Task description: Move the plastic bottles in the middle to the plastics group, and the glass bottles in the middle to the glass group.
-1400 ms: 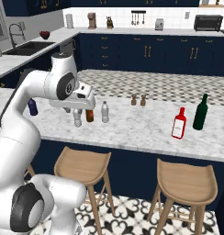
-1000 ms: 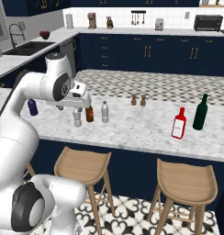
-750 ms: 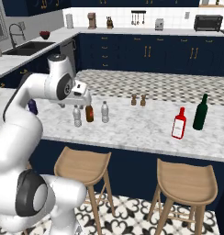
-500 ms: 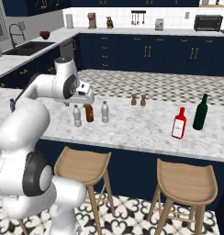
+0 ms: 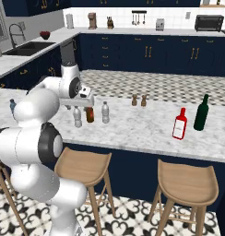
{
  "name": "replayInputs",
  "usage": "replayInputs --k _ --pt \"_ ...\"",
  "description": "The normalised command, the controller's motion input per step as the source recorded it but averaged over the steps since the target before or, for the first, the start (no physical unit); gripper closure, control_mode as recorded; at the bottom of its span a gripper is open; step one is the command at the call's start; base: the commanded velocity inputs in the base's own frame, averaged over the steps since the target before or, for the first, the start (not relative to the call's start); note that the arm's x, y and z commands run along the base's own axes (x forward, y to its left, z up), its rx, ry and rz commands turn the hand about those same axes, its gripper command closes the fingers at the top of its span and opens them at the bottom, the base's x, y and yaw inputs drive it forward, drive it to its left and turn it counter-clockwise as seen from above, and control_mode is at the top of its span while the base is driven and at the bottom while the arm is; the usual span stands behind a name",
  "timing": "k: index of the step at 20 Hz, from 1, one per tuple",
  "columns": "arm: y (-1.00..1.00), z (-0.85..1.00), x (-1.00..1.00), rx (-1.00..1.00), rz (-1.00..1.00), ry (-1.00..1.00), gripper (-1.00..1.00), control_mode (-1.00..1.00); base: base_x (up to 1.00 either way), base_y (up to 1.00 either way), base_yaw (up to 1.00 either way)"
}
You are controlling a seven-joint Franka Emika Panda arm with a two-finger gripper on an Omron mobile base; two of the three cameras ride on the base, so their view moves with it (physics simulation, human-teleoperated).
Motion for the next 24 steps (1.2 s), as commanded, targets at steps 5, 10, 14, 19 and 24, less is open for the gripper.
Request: replayInputs --k 5,10,14,19,24 --pt "0.57 -0.18 0.07 0.0 0.0 -0.03 -1.0 -1.0 0.0 0.0 0.0" --pt "0.32 -0.02 0.23 0.0 0.0 -0.05 -1.0 -1.0 0.0 0.0 0.0" --pt "0.24 -0.21 0.51 0.0 -0.02 -0.06 -1.0 -1.0 0.0 0.0 0.0" --pt "0.18 -0.29 0.65 0.0 -0.01 -0.08 -1.0 -1.0 0.0 0.0 0.0" --pt "0.02 -0.03 0.25 0.0 0.0 0.0 -1.0 -1.0 0.0 0.0 0.0"
